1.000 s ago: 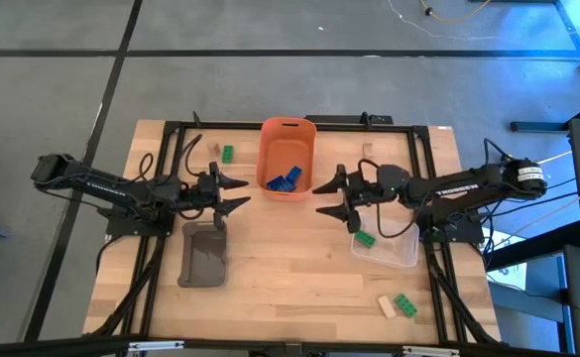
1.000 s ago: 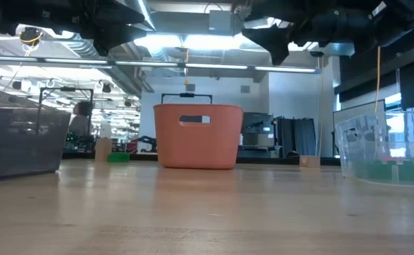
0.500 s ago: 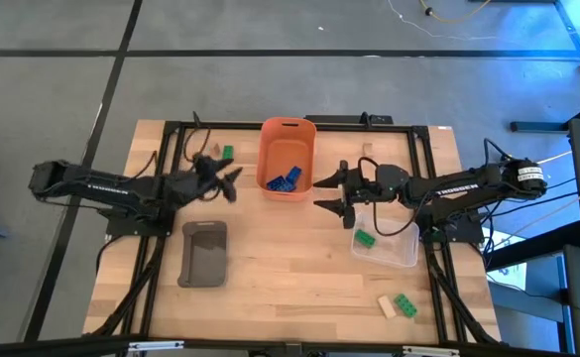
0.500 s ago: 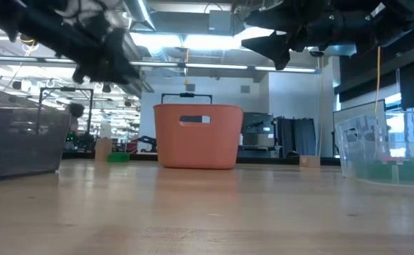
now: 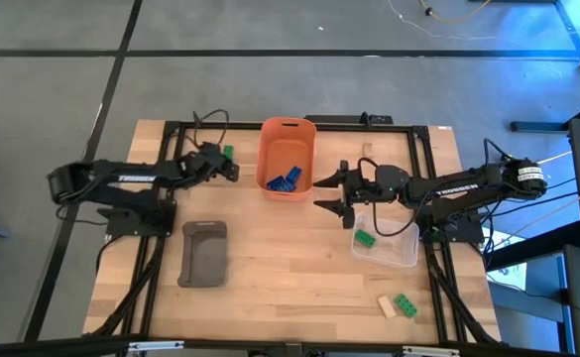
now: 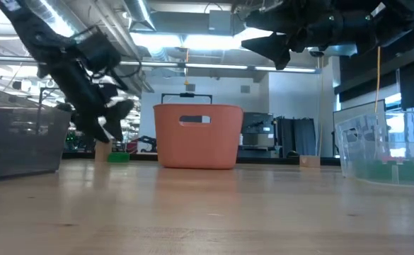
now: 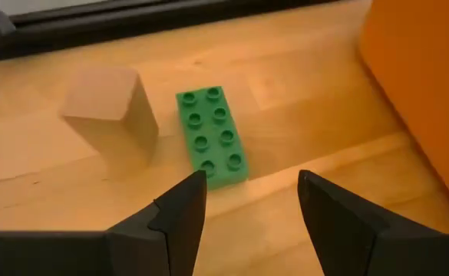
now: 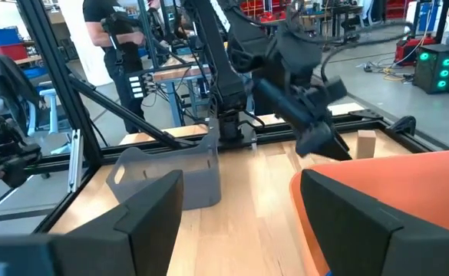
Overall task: Sort & place blocks by color
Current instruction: Put the top green game piece into the transparent bin
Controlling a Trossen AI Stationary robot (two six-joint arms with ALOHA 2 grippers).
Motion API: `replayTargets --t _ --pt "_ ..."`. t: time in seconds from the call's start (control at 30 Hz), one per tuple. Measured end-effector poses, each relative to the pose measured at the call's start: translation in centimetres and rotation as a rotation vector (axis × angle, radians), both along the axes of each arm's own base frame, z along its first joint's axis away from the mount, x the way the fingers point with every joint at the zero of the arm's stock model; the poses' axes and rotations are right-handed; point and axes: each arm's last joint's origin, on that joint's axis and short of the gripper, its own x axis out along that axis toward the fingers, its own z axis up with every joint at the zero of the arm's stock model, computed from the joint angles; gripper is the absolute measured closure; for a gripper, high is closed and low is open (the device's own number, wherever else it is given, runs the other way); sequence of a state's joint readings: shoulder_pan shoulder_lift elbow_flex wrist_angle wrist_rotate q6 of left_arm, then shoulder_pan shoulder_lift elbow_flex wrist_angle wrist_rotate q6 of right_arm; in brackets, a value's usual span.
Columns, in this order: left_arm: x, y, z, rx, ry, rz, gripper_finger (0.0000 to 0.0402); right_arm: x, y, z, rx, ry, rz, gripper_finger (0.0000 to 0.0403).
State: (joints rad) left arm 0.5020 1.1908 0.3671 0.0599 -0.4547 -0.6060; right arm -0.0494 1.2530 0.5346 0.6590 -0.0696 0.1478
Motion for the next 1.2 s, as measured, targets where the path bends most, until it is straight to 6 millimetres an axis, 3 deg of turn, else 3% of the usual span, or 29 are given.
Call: replayTargets --t 0.23,1.2 --pt "0.6 0.6 -1.9 0.018 0.056 0.1 0.0202 0.0 0.0 0.0 0.001 0.001 0.0 0.0139" --pt "2.3 1.8 -5.0 0.085 0.028 0.169 0.0203 0.0 0.0 -0.1 0.005 0.009 0.001 0.0139"
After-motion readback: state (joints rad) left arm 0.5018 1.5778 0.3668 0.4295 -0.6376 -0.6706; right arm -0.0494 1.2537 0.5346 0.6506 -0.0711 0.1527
